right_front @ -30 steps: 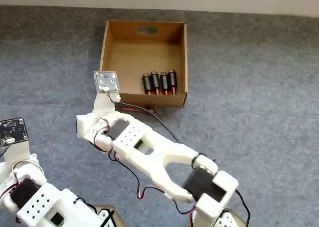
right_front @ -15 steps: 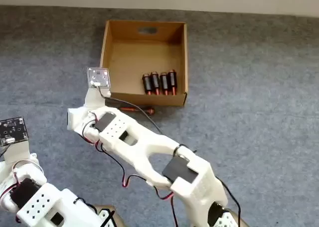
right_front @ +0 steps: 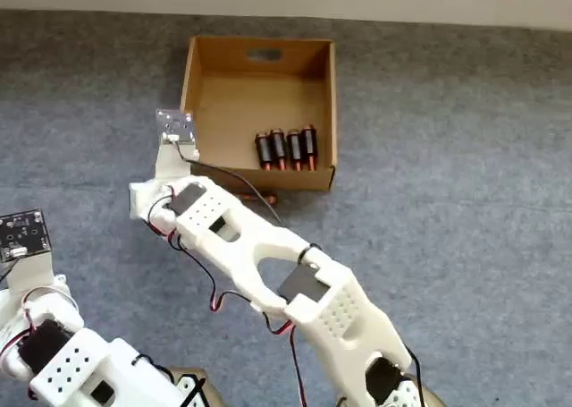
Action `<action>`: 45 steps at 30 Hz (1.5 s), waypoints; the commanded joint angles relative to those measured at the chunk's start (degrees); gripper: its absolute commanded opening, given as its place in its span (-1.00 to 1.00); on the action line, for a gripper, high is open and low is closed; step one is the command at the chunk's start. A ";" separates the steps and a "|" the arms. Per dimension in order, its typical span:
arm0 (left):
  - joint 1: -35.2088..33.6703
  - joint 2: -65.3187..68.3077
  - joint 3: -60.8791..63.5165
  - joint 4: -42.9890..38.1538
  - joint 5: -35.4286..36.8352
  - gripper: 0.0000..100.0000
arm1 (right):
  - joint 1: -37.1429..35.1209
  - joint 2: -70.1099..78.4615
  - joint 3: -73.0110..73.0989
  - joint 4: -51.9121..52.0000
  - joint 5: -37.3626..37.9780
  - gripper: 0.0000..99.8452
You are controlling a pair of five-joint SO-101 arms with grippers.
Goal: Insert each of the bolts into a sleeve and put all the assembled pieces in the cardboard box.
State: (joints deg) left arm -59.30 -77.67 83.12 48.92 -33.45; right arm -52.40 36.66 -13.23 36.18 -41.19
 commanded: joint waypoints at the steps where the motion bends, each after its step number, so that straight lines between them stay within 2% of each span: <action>1: 2.24 -0.84 -0.31 -1.05 0.09 -0.93 | 1.10 -4.35 -1.54 6.46 0.62 -0.69; 11: 3.56 -0.84 -0.40 -1.05 0.18 -0.93 | 0.57 -11.56 -1.45 23.96 2.99 -0.69; 20: 3.21 -0.84 -0.40 -0.88 0.18 -0.93 | -2.15 -8.48 -0.48 14.81 36.66 -0.69; 25: 3.47 -0.84 -0.40 -0.97 0.18 -0.93 | -2.33 -5.41 -0.48 11.38 48.97 -0.69; 30: 3.65 -0.84 -0.40 -1.05 0.18 -0.93 | -2.15 -4.70 0.04 11.65 57.93 -0.69; 37: 3.74 -0.84 -0.40 -1.14 0.18 -0.93 | -2.33 -5.41 -0.57 19.03 65.32 -0.69; 45: 3.65 -0.84 -0.40 -1.14 0.18 -0.93 | -2.07 -12.79 -0.48 24.04 66.29 -0.68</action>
State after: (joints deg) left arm -56.22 -77.67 83.12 48.92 -33.45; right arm -54.33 29.19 -13.05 59.12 24.40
